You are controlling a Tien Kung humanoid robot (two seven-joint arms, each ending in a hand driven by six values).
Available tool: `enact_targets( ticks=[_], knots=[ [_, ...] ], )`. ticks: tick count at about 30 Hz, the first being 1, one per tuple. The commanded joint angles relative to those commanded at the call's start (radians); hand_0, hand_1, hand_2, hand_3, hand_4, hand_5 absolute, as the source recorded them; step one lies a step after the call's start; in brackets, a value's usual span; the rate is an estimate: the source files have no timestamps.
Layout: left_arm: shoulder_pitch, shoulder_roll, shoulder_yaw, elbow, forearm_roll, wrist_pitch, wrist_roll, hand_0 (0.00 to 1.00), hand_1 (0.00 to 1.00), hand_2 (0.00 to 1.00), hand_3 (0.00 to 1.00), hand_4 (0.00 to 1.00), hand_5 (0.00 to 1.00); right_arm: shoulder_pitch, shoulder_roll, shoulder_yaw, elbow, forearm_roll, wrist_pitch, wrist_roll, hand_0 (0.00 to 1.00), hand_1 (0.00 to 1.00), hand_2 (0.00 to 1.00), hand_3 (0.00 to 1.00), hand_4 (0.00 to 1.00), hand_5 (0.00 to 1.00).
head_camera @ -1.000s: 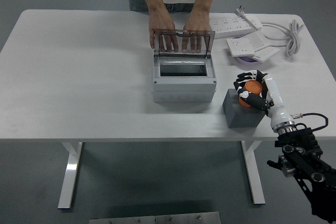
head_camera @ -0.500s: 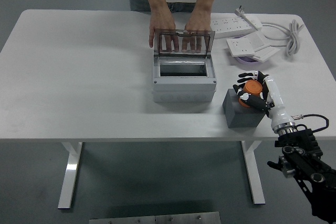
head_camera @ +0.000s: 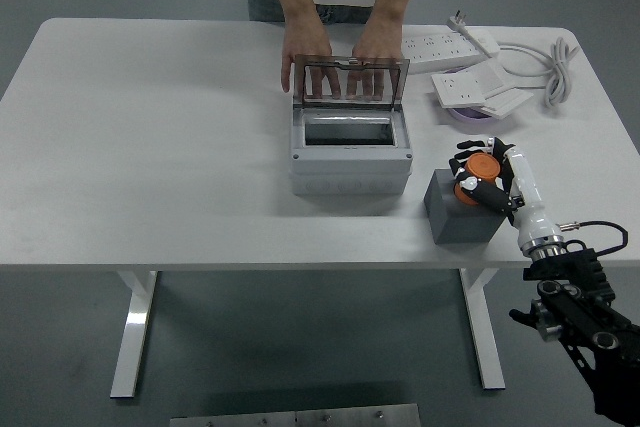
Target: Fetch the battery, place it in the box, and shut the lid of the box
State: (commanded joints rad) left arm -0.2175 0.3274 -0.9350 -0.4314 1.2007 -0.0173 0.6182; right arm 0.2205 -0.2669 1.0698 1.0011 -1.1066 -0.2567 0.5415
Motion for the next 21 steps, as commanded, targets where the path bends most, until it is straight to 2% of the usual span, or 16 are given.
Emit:
enact_targets(
  ticks=[2, 3, 8, 9, 21],
  knots=[
    [-0.001, 0.0, 0.0, 0.0, -0.001, 0.0, 0.0, 0.632, 0.698, 0.573, 0.541, 0.5, 0.002, 0.0, 0.0, -0.001, 0.0, 0.001, 0.0, -0.002, 0.346, 0.365, 0.413, 0.442, 0.515, 0.167],
    [-0.001, 0.0, 0.0, 0.0, -0.001, 0.001, 0.0, 0.632, 0.698, 0.573, 0.541, 0.5, 0.002, 0.0, 0.0, -0.001, 0.0, 0.002, 0.0, -0.003, 0.328, 0.327, 0.381, 0.384, 0.47, 0.021],
    [-0.002, 0.0, 0.002, 0.0, -0.002, 0.001, -0.002, 0.632, 0.698, 0.573, 0.541, 0.5, 0.002, 0.001, -0.001, -0.003, 0.0, 0.004, -0.004, -0.006, 0.328, 0.327, 0.381, 0.384, 0.47, 0.021],
    [-0.002, 0.0, 0.002, 0.0, -0.002, 0.001, -0.002, 0.632, 0.698, 0.573, 0.541, 0.5, 0.002, 0.001, -0.001, -0.003, 0.0, 0.004, -0.005, -0.007, 0.293, 0.308, 0.359, 0.367, 0.457, 0.017],
    [-0.005, 0.003, -0.001, 0.001, 0.009, 0.006, -0.011, 0.632, 0.698, 0.573, 0.541, 0.5, 0.002, 0.003, 0.001, -0.001, -0.004, 0.006, -0.016, -0.008, 0.287, 0.304, 0.356, 0.363, 0.448, 0.002]
  ],
)
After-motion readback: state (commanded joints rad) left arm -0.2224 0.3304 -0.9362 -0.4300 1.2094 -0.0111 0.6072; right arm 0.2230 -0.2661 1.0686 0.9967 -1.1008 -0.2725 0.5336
